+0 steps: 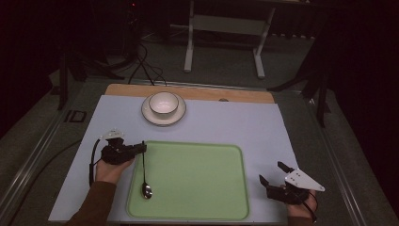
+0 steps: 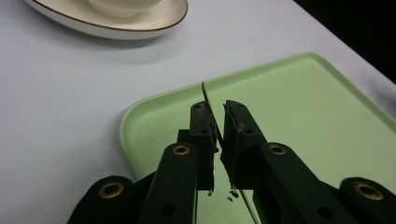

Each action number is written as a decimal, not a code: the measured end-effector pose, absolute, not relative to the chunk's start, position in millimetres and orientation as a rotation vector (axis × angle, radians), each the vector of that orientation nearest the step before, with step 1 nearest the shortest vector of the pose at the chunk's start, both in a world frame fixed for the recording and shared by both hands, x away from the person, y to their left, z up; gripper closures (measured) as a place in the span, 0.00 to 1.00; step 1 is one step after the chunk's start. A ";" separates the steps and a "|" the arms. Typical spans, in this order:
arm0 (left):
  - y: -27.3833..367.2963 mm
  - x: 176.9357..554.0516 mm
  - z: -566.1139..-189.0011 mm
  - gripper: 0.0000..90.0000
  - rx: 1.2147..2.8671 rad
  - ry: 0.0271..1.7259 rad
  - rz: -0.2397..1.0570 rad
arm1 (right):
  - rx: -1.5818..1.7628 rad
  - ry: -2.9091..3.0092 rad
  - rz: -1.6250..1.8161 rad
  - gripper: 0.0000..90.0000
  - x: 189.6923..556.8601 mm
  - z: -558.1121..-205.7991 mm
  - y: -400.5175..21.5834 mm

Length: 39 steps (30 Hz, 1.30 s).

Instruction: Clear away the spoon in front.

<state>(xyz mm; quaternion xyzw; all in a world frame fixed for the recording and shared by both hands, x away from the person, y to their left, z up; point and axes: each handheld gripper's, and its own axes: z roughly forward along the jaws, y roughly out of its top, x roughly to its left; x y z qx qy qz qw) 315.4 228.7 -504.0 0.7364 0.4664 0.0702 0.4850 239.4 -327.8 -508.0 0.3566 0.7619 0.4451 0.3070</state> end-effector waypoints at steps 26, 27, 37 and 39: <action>229.9 323.4 -524.8 0.87 1.837 1.158 0.125 | 0.939 2.036 1.162 0.17 240.7 -509.8 -325.3; 229.9 323.4 -524.8 0.87 1.837 1.158 0.125 | 0.940 2.036 1.162 0.17 240.7 -509.8 -325.4; 219.3 326.1 -533.3 0.84 1.923 1.146 0.128 | 0.938 2.037 1.158 0.17 240.9 -509.7 -325.3; 218.5 327.0 -535.0 0.83 1.939 1.152 0.146 | 0.938 2.038 1.158 0.17 240.9 -509.7 -325.2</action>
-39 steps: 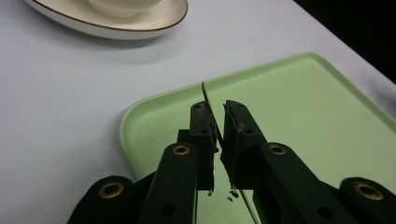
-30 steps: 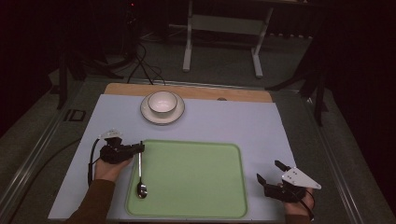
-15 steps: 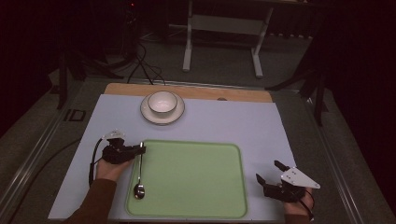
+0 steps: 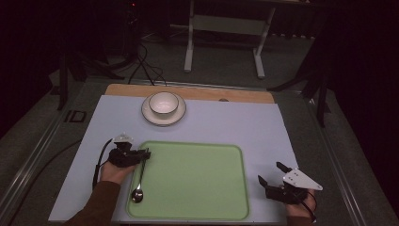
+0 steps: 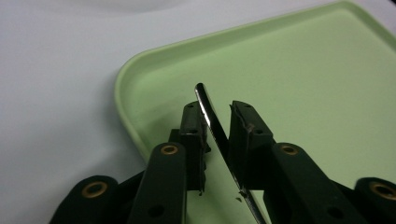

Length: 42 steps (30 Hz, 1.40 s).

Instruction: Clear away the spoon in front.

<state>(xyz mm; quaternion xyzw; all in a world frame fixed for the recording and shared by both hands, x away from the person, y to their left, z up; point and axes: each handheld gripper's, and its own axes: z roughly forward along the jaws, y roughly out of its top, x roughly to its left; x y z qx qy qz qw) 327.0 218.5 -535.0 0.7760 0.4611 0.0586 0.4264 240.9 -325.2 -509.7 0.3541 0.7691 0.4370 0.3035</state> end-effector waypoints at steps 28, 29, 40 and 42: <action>211.8 329.1 -534.7 0.54 1.961 1.109 0.297 | 0.935 2.047 1.154 0.17 241.5 -510.0 -324.7; 213.2 329.1 -534.0 0.53 1.950 1.117 0.307 | 0.935 2.049 1.153 0.17 241.7 -510.2 -324.6; 215.2 326.9 -529.8 0.52 1.912 1.139 0.344 | 0.930 2.043 1.152 0.17 241.1 -509.4 -325.0; 215.2 326.9 -529.8 0.52 1.912 1.139 0.344 | 0.931 2.041 1.153 0.17 241.0 -509.3 -325.1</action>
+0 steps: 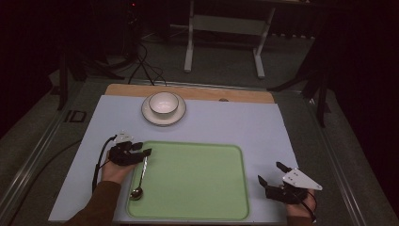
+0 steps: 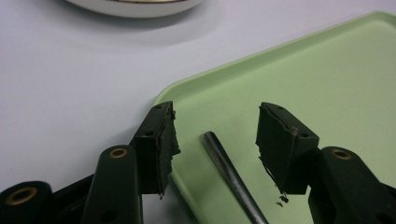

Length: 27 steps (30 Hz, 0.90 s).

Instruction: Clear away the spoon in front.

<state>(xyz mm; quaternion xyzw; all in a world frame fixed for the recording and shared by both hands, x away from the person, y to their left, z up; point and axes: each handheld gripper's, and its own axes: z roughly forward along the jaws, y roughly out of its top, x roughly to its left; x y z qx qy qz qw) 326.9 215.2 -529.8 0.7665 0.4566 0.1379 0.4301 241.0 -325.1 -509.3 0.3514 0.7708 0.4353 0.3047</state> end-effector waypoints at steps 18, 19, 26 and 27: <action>223.4 303.8 -490.8 0.52 1.784 1.083 0.558 | 0.931 2.028 1.164 0.17 239.8 -507.6 -326.6; 223.9 301.7 -488.7 0.52 1.778 1.078 0.573 | 0.932 2.027 1.165 0.17 239.8 -507.5 -326.8; 230.1 289.8 -474.9 0.52 1.758 1.029 0.618 | 0.936 2.015 1.180 0.17 238.5 -506.3 -328.9; 231.2 287.4 -473.7 0.52 1.761 1.022 0.624 | 0.935 2.012 1.185 0.17 238.4 -506.0 -329.5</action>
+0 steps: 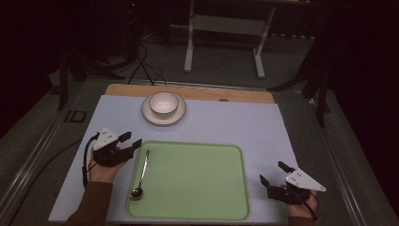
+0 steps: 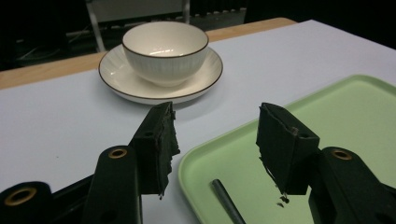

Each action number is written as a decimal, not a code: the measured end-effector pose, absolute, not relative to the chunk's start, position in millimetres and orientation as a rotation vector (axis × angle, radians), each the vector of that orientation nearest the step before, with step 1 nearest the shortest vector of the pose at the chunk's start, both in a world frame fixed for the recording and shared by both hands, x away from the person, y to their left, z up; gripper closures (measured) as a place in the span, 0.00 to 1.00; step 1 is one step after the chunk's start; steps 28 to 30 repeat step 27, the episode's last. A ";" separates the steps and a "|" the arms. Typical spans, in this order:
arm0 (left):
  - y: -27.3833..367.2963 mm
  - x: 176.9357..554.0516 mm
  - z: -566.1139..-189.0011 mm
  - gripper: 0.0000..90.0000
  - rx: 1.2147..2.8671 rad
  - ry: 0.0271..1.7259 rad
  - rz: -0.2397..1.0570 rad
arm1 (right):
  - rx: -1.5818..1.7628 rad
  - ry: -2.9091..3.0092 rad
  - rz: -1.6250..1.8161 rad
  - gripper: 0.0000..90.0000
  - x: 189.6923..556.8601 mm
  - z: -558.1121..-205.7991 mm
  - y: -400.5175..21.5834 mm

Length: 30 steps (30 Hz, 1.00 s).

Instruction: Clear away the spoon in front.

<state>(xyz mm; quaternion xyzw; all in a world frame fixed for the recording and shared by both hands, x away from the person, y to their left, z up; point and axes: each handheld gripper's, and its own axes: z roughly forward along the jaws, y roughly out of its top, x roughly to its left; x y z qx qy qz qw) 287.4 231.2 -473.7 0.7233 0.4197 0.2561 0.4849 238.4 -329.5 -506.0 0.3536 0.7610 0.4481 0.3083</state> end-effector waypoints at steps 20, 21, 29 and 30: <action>261.7 232.1 -471.4 0.48 1.715 0.905 0.790 | 0.957 1.943 1.357 0.17 234.1 -498.9 -341.6; 262.5 229.3 -472.7 0.48 1.721 0.905 0.801 | 0.957 1.944 1.362 0.17 234.0 -498.6 -342.1; 266.1 225.7 -478.5 0.47 1.717 0.938 0.815 | 0.958 1.952 1.370 0.17 235.0 -498.7 -342.2; 266.1 225.7 -478.5 0.47 1.717 0.938 0.815 | 0.958 1.952 1.370 0.17 235.0 -498.7 -342.2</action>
